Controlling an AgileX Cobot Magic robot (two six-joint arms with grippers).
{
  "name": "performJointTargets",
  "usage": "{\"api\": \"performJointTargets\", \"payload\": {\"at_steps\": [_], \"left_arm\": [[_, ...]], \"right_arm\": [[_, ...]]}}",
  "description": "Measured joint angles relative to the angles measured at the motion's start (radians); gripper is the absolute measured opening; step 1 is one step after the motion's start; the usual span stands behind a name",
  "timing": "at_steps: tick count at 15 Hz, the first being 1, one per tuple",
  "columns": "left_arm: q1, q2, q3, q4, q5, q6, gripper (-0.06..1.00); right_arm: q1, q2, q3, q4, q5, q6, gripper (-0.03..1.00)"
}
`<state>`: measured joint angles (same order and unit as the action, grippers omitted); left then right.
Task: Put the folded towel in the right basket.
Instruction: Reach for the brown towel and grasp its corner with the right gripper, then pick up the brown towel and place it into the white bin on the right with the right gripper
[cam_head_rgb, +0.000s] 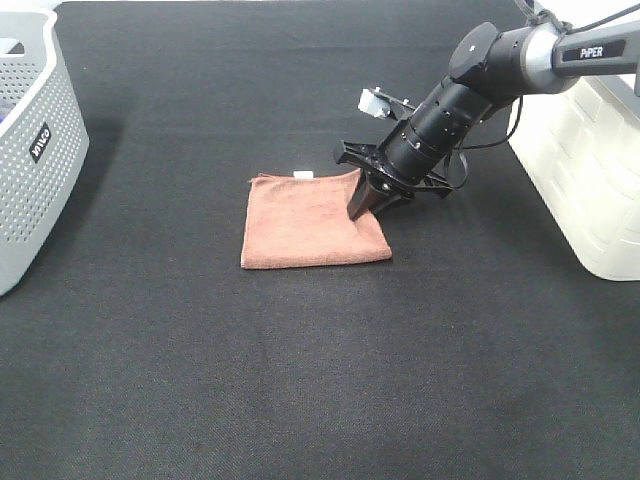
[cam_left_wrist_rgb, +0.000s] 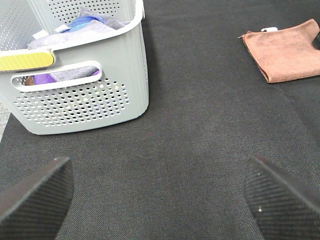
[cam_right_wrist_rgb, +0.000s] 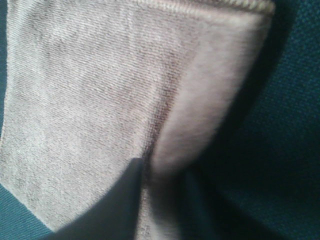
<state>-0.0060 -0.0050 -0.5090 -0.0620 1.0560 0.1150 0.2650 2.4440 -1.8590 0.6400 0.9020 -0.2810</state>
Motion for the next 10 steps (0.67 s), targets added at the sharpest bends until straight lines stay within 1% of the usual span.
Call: {"api": "performJointTargets", "payload": {"at_steps": [1,2,4,6,8,10], "left_arm": [[0.0,0.0,0.0,0.0,0.0,0.0,0.87],[0.0,0.0,0.0,0.0,0.0,0.0,0.87],[0.0,0.0,0.0,0.0,0.0,0.0,0.87],[0.0,0.0,0.0,0.0,0.0,0.0,0.87],[0.0,0.0,0.0,0.0,0.0,0.0,0.87],[0.0,0.0,0.0,0.0,0.0,0.0,0.87]], "right_arm": [[0.0,0.0,0.0,0.0,0.0,0.0,0.03],[0.0,0.0,0.0,0.0,0.0,0.0,0.01],[0.0,0.0,0.0,-0.003,0.0,0.0,0.01],[0.0,-0.046,0.0,-0.018,0.003,-0.007,0.01],[0.0,-0.109,0.0,-0.043,0.03,-0.019,0.01],[0.0,-0.174,0.0,-0.089,0.058,-0.019,0.01]]}}
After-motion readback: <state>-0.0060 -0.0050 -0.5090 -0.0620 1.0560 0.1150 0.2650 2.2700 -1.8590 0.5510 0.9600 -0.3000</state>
